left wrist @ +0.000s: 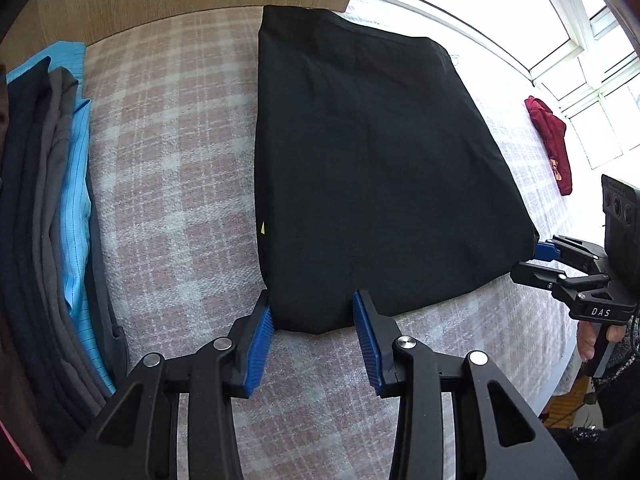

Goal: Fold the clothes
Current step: 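Release the pants and grasp the folded edge with both grippers, then lift the folded black pants with both grippers toward the clothes stack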

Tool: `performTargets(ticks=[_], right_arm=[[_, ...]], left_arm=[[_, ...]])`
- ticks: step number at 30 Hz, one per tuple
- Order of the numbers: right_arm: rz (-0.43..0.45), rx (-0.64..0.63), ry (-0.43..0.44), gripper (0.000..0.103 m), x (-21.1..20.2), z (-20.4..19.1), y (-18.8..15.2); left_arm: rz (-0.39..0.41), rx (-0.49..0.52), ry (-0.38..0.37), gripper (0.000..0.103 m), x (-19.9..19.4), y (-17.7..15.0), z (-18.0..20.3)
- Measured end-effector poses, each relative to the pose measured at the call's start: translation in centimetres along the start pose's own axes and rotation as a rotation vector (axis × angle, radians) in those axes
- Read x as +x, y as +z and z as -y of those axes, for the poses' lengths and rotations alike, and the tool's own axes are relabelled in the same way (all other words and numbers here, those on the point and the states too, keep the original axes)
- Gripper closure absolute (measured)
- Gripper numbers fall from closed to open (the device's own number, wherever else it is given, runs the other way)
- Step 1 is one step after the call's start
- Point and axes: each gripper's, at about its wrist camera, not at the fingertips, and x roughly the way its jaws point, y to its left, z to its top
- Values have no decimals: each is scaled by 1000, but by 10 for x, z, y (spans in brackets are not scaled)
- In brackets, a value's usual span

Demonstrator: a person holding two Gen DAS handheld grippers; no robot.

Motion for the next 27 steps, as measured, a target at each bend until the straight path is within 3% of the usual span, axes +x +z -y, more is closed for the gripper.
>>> performTargets(ticks=[9,11,14,17,21,24,27], right_arm=[[-18,-115,0,56,25,-17,9],[-27,-131,1,80,28,-18,9],[-40,-121,29,84,28,-11,10],[-47,-99,73,88,24,-7,13],[-57,-1,171,90,19,5,24],[-62,2,169,86,17,10,26],[-78,-13,125,78,19,6,21]], left_arm=[[27,53,-26,66,6,-4,15],[27,67,-22,69,8,-3,18],[19,73,-39,88,11,-3,19],[8,70,-76,92,12,-3,20],[5,48,-121,95,9,-2,20],[14,13,-189,95,2,5,10],[9,28,-179,95,1,7,-4]])
